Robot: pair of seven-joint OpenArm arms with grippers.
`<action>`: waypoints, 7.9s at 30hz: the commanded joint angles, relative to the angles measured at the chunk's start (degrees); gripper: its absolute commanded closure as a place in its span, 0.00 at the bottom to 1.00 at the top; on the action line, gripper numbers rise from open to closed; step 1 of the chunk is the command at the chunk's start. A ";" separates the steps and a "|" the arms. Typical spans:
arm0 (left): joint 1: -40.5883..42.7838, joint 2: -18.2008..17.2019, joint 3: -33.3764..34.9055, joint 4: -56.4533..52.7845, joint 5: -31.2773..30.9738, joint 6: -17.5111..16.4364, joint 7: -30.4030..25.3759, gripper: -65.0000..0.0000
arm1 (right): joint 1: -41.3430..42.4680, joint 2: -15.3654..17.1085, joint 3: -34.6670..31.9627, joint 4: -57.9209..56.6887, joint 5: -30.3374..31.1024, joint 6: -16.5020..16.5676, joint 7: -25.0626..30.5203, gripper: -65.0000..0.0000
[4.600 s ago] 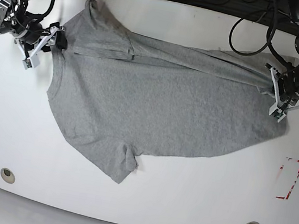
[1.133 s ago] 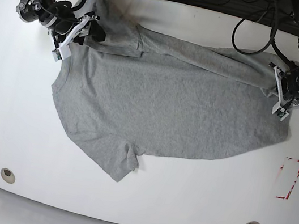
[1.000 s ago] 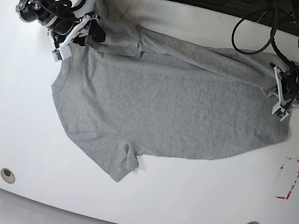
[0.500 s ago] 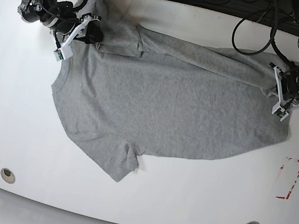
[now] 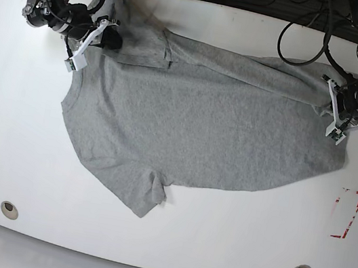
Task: Layout the t-shirt on the table in an organized manner, then fold the t-shirt properly
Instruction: 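Stretch the shirt edge taut between both grippers, smoothing it flat, then open the right gripper and regrasp the shirt's shoulder edge, then pull the shirt edge taut between both grippers along the table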
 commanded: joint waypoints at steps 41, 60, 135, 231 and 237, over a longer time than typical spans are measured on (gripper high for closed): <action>12.49 -4.32 -2.51 9.93 -0.16 -0.03 -0.50 1.00 | -11.02 8.20 4.51 20.23 11.19 -0.24 0.37 1.00; 10.30 -5.82 -2.51 9.58 -0.07 -0.03 -0.50 1.00 | -3.20 10.57 3.37 19.88 12.34 -0.24 -3.59 1.00; -6.49 -9.95 6.63 -8.01 5.73 -0.03 -7.98 0.88 | 21.86 16.64 -17.90 -6.58 4.86 -0.15 -3.41 0.21; 2.82 -6.17 -25.64 -5.37 -14.40 -0.03 -8.24 0.36 | -6.98 11.01 -5.16 0.45 -13.86 0.47 17.07 0.91; 1.42 -4.41 -23.44 -7.48 -14.05 -0.03 -8.24 0.36 | -7.07 11.19 -5.16 0.45 -13.86 1.08 17.07 0.91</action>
